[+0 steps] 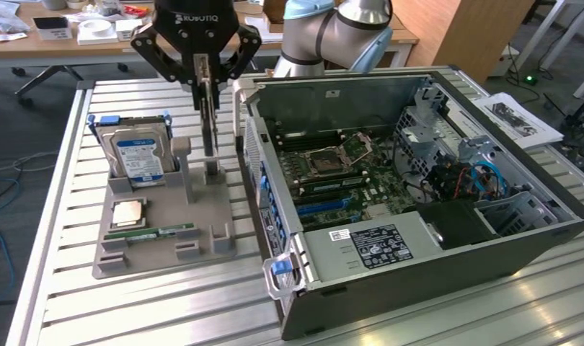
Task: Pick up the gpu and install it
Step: 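Pick up the gpu and move the gpu toward the slot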
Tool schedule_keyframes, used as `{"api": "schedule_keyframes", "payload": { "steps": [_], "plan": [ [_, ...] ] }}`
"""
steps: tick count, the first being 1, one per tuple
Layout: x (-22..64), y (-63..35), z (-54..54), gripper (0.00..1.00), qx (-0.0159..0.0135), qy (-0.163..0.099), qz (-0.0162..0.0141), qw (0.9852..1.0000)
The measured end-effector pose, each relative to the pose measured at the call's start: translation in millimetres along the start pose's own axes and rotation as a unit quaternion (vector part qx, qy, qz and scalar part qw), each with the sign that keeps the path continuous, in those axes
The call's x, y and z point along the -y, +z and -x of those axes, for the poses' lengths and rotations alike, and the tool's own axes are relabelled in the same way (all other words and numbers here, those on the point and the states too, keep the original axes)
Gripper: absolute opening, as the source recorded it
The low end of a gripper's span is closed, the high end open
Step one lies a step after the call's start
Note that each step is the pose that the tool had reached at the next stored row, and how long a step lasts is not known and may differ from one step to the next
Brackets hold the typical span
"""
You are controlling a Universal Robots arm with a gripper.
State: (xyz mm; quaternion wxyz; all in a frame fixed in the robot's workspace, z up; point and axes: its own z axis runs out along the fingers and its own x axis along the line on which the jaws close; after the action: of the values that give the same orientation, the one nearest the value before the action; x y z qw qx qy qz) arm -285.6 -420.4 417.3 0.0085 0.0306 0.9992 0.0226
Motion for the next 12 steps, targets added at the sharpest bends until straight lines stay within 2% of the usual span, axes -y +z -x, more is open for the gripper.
{"api": "schedule_keyframes", "payload": {
  "steps": [6,12],
  "plan": [
    [-0.2,-4.7,0.1,0.27,-0.0001,0.000,0.0019,1.0000],
    [-0.2,-4.9,0.1,0.27,-0.0002,-0.001,0.0020,1.0000]
  ]
}}
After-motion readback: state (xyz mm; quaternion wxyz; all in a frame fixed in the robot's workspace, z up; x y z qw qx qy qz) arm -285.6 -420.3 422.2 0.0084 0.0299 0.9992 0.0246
